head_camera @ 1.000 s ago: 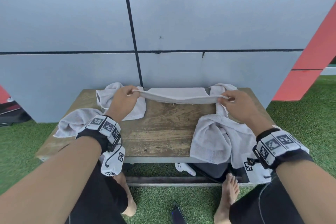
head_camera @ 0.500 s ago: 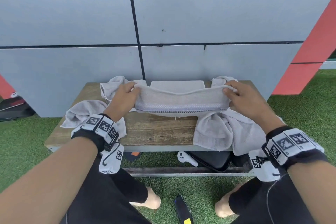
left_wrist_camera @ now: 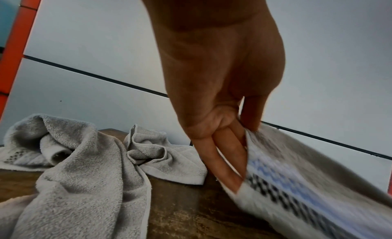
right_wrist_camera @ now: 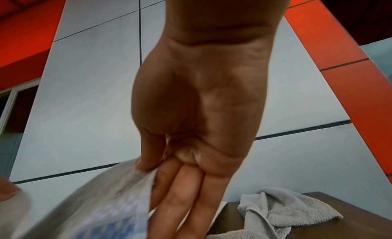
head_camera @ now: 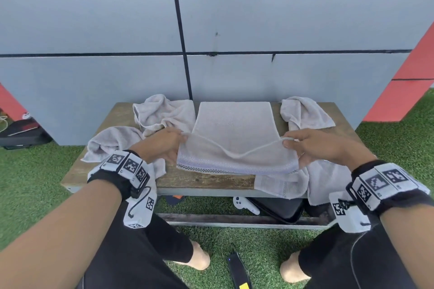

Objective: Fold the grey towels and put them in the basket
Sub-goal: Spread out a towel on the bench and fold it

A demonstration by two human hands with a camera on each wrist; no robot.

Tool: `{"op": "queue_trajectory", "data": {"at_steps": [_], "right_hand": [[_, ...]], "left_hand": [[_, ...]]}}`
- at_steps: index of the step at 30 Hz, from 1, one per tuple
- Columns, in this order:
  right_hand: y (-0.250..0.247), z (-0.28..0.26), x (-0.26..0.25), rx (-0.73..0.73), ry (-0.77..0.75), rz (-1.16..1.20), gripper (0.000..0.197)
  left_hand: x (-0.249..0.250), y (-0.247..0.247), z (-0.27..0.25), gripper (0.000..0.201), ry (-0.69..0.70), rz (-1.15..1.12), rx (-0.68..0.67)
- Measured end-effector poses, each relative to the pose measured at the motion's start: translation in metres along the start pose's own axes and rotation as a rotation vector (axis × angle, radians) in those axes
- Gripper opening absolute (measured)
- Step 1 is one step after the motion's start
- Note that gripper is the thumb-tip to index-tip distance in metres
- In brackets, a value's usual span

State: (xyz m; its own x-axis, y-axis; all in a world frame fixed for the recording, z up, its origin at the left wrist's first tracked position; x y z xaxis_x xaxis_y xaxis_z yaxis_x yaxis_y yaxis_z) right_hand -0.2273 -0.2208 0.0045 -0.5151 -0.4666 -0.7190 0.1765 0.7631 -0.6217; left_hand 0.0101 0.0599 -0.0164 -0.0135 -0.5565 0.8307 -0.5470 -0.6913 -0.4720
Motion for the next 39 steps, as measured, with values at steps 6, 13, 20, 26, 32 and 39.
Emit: {"op": "queue_trajectory", "data": {"at_steps": [6,13,20,26,32,39], "right_hand": [[0.014,-0.002,0.004,-0.216,0.096,0.123,0.026],[-0.01,0.034,0.018,0.149,0.029,0.211,0.026],[-0.026,0.078,0.009,0.364,0.018,0.295,0.023],[-0.038,0.133,0.01,0.463,-0.006,0.221,0.018],[-0.052,0.198,0.012,0.545,-0.038,0.003,0.027],[-0.054,0.271,0.023,0.606,0.019,-0.227,0.029]], "left_hand": [[-0.014,0.011,-0.02,0.034,-0.204,0.287,-0.417],[-0.004,0.004,0.022,0.024,-0.112,0.061,-0.064],[0.017,0.011,0.075,0.018,-0.011,-0.088,0.203],[0.029,0.019,0.117,0.014,0.08,0.006,0.359],[0.037,0.03,0.171,0.013,0.21,0.124,0.478],[0.033,0.046,0.24,0.015,0.228,0.228,0.534]]}}
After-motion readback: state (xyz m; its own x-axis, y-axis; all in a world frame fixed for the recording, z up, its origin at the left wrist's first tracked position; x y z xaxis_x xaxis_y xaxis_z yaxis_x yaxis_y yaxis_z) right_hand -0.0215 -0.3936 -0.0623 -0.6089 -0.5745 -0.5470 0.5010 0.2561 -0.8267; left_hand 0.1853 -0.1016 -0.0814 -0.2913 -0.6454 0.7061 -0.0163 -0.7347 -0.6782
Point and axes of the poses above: each hand's wrist, its own z-axis towards the middle knuckle, its own y-axis out of the palm, x = y × z, the point moved 5 cm from there along z, towards the middle knuckle, and after that the axes turned 12 degrees about x, right-handed, at the moved point
